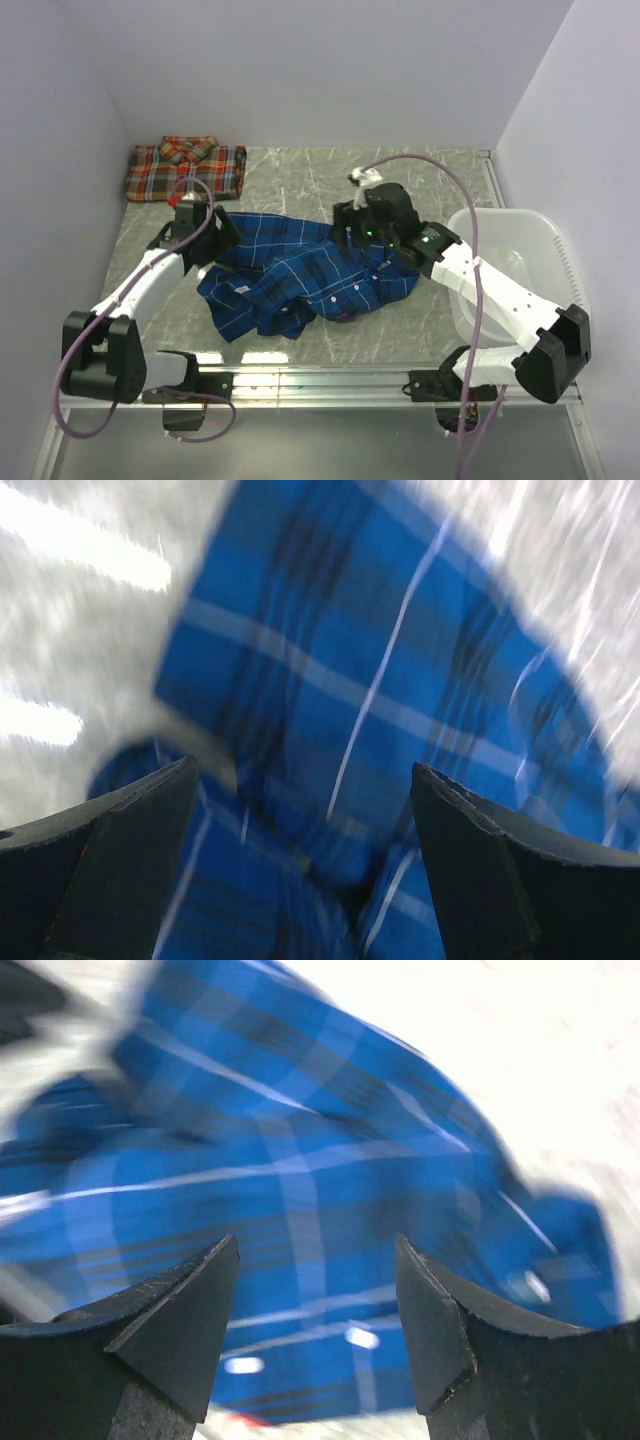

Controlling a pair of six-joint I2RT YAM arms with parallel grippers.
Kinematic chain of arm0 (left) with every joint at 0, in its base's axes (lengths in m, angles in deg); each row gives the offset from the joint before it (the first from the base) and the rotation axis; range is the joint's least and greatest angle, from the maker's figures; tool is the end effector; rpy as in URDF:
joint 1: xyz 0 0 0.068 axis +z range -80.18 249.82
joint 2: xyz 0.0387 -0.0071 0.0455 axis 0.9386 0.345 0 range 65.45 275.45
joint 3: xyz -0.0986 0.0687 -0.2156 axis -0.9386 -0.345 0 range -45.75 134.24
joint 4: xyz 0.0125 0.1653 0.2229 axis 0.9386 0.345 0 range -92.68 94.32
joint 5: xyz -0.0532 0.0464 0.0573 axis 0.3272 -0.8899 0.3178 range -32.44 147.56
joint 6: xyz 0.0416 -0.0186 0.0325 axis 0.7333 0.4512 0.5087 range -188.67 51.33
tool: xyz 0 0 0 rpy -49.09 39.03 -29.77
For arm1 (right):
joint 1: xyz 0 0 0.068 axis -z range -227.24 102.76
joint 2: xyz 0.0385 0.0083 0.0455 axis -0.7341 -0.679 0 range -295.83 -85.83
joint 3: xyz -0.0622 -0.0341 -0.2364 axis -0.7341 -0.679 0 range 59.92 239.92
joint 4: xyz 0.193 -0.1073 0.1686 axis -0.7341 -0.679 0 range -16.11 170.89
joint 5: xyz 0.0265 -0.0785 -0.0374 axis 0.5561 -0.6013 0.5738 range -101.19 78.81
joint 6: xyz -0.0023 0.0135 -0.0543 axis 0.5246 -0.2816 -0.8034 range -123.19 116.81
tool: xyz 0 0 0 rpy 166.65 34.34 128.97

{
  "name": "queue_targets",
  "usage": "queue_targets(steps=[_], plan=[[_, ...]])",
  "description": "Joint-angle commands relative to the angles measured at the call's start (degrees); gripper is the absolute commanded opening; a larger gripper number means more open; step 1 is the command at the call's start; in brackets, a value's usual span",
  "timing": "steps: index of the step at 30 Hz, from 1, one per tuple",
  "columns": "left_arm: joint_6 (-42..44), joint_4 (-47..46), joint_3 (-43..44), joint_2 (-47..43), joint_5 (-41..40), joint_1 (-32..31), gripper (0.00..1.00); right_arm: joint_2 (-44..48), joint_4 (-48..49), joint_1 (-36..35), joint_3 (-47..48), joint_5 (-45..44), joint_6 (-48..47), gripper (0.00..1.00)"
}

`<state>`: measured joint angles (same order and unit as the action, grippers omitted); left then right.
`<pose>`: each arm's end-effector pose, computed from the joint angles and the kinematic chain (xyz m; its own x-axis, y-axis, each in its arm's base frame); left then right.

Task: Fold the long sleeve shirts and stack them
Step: Flatten the shirt out

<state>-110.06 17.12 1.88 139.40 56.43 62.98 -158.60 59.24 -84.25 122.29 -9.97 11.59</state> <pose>0.2923 -0.0344 0.1976 -0.6066 -0.5930 -0.5295 -0.3939 0.8028 -0.4477 0.2503 0.1898 0.2916 -0.5669 -0.1080 -0.8166 -0.4878 0.8429 0.2272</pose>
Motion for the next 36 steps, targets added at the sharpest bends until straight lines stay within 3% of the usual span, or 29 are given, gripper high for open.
queue_targets(steps=[1,8,12,17,23,30,36], plan=[[-1.50,2.36,-4.38,-4.33,1.30,-2.39,0.93,-3.58,0.99,-5.68,7.57,1.60,-4.85,0.70],[-4.75,3.32,-8.96,-9.00,-0.89,-9.25,0.93,-16.25,-1.98,-13.08,16.55,1.51,-8.89,0.70],[-7.38,3.15,-12.04,-12.24,-2.65,-9.69,0.92,-20.12,-8.21,-14.58,16.12,4.23,-11.27,0.63],[-9.24,2.97,-14.41,-14.45,-4.41,-9.69,0.93,-18.02,-13.15,-15.63,7.34,5.90,-11.80,0.47],[-11.17,0.61,-15.82,-13.31,-3.62,-9.69,0.93,-16.87,-14.47,-15.46,-2.86,6.35,-9.87,0.37],[-13.11,-0.54,-16.17,-11.55,-5.29,-9.69,0.93,-25.22,-17.90,-14.84,-2.87,6.79,-7.41,0.37],[-11.79,-0.37,-12.15,-10.42,-7.92,-9.61,0.94,-25.32,-17.90,-14.05,-0.76,6.08,-7.40,0.47]])
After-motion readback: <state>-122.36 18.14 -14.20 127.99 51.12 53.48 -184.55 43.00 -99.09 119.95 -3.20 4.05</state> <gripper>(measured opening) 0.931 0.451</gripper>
